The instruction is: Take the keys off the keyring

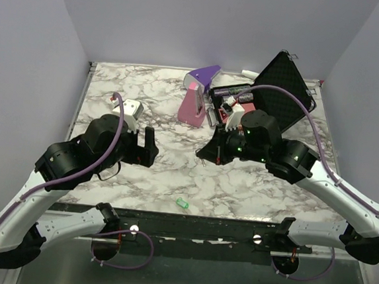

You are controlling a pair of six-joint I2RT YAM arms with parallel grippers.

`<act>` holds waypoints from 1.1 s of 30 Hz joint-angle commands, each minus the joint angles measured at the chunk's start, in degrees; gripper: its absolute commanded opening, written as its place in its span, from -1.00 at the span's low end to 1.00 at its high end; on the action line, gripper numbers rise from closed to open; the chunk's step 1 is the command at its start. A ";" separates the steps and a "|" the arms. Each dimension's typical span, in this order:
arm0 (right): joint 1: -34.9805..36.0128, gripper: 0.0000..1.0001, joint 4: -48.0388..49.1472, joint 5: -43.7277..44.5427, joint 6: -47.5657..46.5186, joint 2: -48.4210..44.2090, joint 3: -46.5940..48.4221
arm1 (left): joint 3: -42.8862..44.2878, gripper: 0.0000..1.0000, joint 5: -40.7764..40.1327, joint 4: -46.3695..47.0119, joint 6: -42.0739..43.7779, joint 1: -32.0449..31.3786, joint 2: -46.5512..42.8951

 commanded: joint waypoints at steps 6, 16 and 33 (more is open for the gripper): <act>0.31 -0.99 -8.37 11.61 7.61 -3.93 -5.96 | -14.00 0.97 -5.50 6.67 -2.14 1.82 -10.08; 0.31 -0.99 -6.36 12.75 7.01 -0.78 -11.24 | -25.34 0.97 -8.92 12.12 -2.58 1.91 -18.87; 0.31 -0.99 9.37 19.08 6.56 1.43 -26.79 | -39.31 0.98 -17.63 14.58 -2.58 1.91 -30.29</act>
